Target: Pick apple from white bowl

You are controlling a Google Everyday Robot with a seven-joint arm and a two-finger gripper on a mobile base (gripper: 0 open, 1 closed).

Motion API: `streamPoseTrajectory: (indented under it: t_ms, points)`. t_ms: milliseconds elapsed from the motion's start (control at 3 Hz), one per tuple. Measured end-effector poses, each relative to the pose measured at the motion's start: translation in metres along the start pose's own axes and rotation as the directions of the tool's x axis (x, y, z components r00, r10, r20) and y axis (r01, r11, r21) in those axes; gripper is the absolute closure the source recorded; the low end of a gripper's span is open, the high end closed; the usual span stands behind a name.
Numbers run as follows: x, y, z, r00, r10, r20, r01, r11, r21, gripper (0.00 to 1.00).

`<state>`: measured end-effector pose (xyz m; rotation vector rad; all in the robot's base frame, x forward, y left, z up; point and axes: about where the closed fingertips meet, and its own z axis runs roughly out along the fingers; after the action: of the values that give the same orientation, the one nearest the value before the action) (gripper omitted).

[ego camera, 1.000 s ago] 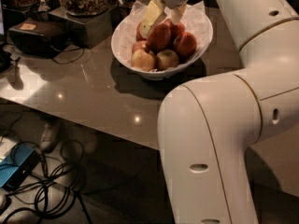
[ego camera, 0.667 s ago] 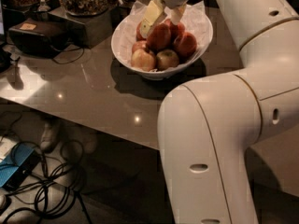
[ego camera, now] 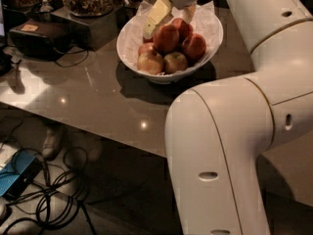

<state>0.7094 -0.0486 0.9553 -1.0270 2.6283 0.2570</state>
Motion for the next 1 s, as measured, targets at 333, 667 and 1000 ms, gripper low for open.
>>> streamPoseTrajectory:
  t_ms: [333,667,1000]
  points:
    - [-0.011,-0.003,0.003,0.999,-0.002,0.037,0.002,0.9999,0.012,0.0]
    - [-0.013,-0.004,0.002,0.999,-0.002,0.05,0.001,0.9998,0.019,0.0]
    - [0.004,0.002,-0.014,0.999,0.021,0.048,-0.023,0.9994,0.025,0.0]
